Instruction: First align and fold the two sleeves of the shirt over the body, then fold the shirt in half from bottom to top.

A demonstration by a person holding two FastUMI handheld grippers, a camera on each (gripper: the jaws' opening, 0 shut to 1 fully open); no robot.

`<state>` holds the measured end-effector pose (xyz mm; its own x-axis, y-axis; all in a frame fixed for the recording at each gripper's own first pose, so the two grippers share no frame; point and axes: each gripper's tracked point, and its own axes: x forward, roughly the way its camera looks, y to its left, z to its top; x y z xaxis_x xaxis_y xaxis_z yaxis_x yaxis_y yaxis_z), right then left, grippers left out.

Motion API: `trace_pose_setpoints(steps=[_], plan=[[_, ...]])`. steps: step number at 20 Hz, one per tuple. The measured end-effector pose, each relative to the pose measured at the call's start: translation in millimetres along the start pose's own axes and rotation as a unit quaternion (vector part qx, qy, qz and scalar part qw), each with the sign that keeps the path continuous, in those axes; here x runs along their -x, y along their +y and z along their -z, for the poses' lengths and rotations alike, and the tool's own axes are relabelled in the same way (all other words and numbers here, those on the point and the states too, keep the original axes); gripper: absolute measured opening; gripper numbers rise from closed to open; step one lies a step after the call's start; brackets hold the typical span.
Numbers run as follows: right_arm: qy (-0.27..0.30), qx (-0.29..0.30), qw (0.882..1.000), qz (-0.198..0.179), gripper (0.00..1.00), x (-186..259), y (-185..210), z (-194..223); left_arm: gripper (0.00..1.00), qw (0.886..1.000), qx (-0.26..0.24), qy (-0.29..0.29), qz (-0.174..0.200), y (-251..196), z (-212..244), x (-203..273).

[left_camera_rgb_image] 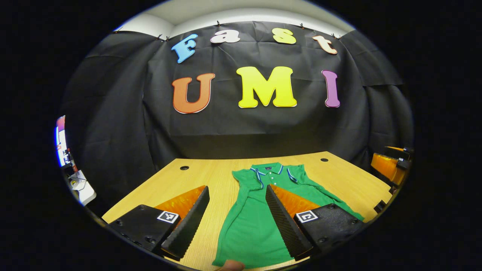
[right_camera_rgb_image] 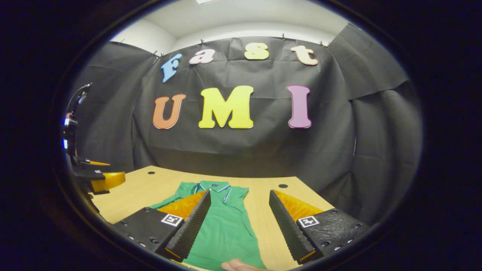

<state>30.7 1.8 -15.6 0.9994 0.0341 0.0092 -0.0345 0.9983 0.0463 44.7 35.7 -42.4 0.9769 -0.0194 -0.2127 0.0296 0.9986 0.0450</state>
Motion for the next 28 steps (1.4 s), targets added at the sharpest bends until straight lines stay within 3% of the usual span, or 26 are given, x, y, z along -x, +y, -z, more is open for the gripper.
trace_pose_setpoints(steps=[3, 4, 5, 10, 13, 15, 19, 23, 25, 26, 28], plan=[[0.013, -0.001, 1.000, 0.015, 0.94, 31.2, -30.4, 24.2, 0.97, 1.000, 0.013, 0.007, 0.017, -7.0, 22.7, 32.7], [0.016, -0.006, 1.000, 0.020, 0.97, 39.5, -40.0, 33.1, 1.00, 0.999, 0.021, 0.006, 0.024, -8.7, 30.8, 41.4], [0.019, -0.004, 1.000, 0.024, 0.97, 46.9, -49.6, 42.9, 0.97, 0.999, 0.026, 0.011, 0.032, -8.5, 40.4, 47.7], [0.051, 0.014, 0.995, 0.079, 0.95, 55.7, -83.5, 106.8, 0.97, 0.995, 0.050, 0.074, 0.043, 5.6, 121.4, 47.6], [0.111, -0.020, 0.993, 0.046, 0.95, 46.3, -63.6, 153.4, 0.98, 0.989, 0.089, 0.106, 0.057, 4.0, 151.0, 40.8], [0.133, -0.025, 0.990, 0.032, 0.96, 41.5, -51.5, 170.8, 0.98, 0.987, 0.084, 0.129, 0.045, 10.7, 170.9, 36.7], [0.184, 0.026, 0.982, 0.034, 0.96, 41.1, -40.1, 209.6, 0.98, 0.985, 0.068, 0.154, 0.038, 7.6, 189.3, 32.5], [0.206, 0.033, 0.978, 0.022, 0.95, 42.9, -29.5, 221.3, 0.98, 0.983, 0.059, 0.169, 0.037, 4.9, 199.0, 29.7], [0.212, 0.027, 0.977, 0.019, 0.88, 43.5, -28.8, 223.3, 0.92, 0.983, 0.052, 0.173, 0.030, 9.8, 201.9, 28.5], [0.216, 0.014, 0.976, 0.017, 0.88, 44.7, -28.0, 224.0, 0.82, 0.983, 0.055, 0.172, 0.028, 11.1, 201.0, 27.6], [0.228, -0.022, 0.973, 0.002, 0.81, 45.5, -23.9, 228.2, 0.74, 0.983, 0.057, 0.174, 0.022, 14.3, 202.8, 27.0]])
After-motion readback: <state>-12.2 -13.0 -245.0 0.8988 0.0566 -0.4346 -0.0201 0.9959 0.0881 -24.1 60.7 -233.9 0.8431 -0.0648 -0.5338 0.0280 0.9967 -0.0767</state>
